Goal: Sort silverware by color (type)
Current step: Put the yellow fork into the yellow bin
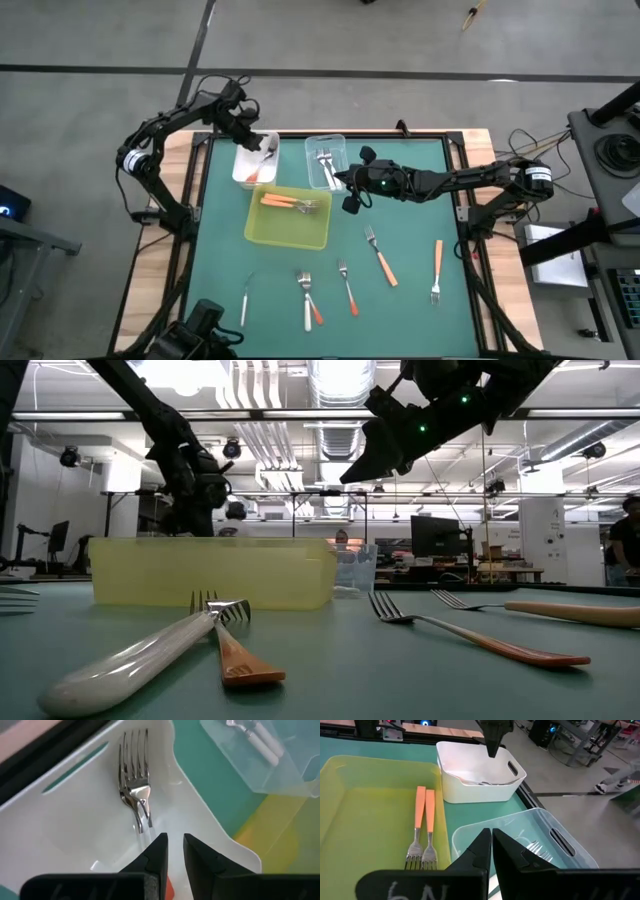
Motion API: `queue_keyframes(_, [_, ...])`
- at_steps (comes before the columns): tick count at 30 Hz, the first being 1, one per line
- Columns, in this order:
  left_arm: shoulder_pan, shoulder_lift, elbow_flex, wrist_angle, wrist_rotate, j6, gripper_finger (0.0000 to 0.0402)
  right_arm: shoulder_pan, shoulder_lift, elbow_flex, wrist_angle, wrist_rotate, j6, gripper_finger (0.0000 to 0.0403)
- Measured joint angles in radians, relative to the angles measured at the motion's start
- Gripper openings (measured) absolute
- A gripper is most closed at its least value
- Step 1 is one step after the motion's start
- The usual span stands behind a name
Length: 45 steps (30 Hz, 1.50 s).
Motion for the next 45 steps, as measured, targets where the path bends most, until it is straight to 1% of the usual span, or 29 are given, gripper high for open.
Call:
queue_keyframes(6, [-0.015,-0.068,-0.014,0.036,0.001,0.0,0.004,0.0,0.0,0.0,0.0,0.0,0.0,0.0009])
queue_keyframes(9, [-0.042,-0.124,-0.039,0.09,0.001,-0.014,0.004,0.0,0.0,0.0,0.001,0.0,0.008,0.0009])
queue_keyframes(14, [-0.096,-0.245,-0.12,0.21,0.0,-0.056,0.004,0.0,0.0,0.0,0.001,0.0,0.045,0.0009])
queue_keyframes(17, [-0.133,-0.332,-0.185,0.283,0.0,-0.056,0.0039,0.0,0.0,0.0,0.001,0.0,0.089,0.0009])
queue_keyframes(20, [-0.178,-0.428,-0.265,0.38,0.0,-0.074,0.0039,0.0,0.0,0.0,0.001,0.0,0.134,0.0009])
queue_keyframes(28, [-0.297,-0.679,-0.485,0.716,0.0,-0.155,0.0039,0.008,0.0,0.02,-0.001,-0.008,0.274,0.0009])
queue_keyframes(34, [-0.363,-0.803,-0.616,0.928,0.001,-0.226,0.0039,0.059,0.0,0.083,-0.006,-0.009,0.296,0.0009])
queue_keyframes(37, [-0.397,-0.847,-0.668,0.999,0.001,-0.265,0.0039,0.09,0.0,0.132,-0.063,-0.009,0.302,0.0009])
queue_keyframes(45, [-0.518,-0.92,-0.785,1.165,0.002,-0.354,0.0039,0.16,0.0,0.267,-0.342,-0.009,0.414,0.0009])
